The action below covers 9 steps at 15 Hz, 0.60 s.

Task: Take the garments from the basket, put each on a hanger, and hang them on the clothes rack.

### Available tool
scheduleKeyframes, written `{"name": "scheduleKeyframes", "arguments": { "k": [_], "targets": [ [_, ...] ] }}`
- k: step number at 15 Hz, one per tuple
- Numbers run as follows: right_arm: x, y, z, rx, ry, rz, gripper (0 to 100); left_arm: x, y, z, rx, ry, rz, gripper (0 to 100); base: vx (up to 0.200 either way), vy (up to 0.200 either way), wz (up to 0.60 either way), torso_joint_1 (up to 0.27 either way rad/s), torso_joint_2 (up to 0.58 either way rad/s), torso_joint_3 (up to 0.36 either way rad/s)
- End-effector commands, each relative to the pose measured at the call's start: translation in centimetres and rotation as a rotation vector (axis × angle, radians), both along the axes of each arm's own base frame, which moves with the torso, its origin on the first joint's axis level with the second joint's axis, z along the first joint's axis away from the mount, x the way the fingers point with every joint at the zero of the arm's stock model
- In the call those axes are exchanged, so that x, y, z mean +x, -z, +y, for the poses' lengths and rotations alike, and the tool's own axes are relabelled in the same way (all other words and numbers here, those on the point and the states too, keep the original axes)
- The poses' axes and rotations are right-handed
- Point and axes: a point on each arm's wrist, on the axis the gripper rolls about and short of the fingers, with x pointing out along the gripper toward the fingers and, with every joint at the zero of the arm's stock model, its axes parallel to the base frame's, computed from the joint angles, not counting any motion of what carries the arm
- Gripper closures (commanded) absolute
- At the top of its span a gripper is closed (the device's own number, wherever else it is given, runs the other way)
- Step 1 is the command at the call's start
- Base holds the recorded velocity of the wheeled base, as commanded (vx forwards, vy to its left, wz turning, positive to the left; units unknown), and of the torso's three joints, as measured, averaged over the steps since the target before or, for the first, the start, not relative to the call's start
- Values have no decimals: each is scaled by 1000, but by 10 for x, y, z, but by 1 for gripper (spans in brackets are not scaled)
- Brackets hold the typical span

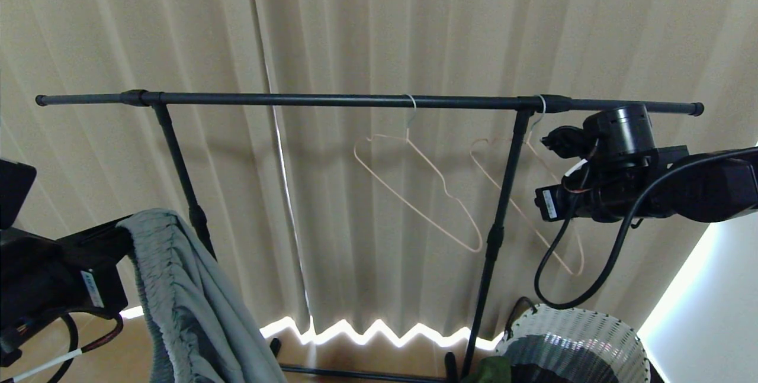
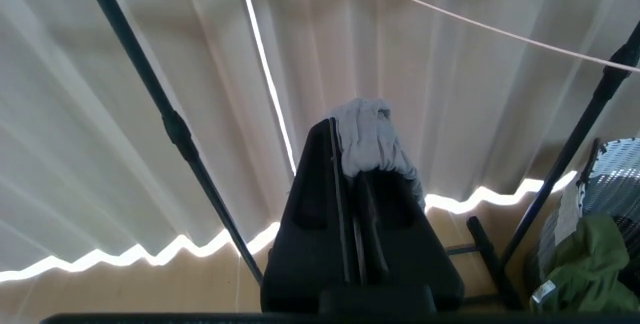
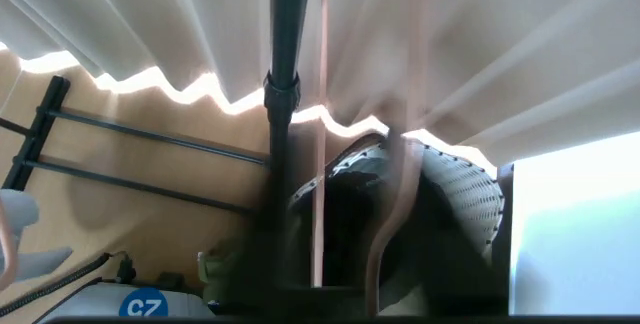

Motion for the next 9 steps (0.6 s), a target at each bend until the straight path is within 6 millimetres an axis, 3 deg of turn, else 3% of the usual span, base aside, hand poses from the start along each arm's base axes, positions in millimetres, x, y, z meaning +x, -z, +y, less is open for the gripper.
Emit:
{"name": "scheduleKeyframes", "arguments": {
  "k": [1, 9],
  "targets": [
    [-1, -2, 0, 0, -1, -4, 100, 0, 0, 0, 0, 0, -1, 100, 0, 0, 0, 0, 0, 0],
    [-8, -12, -1, -3, 15, -37, 100, 1, 0, 0, 1, 0, 2, 100, 0, 0, 0, 0, 0, 0]
  ]
}}
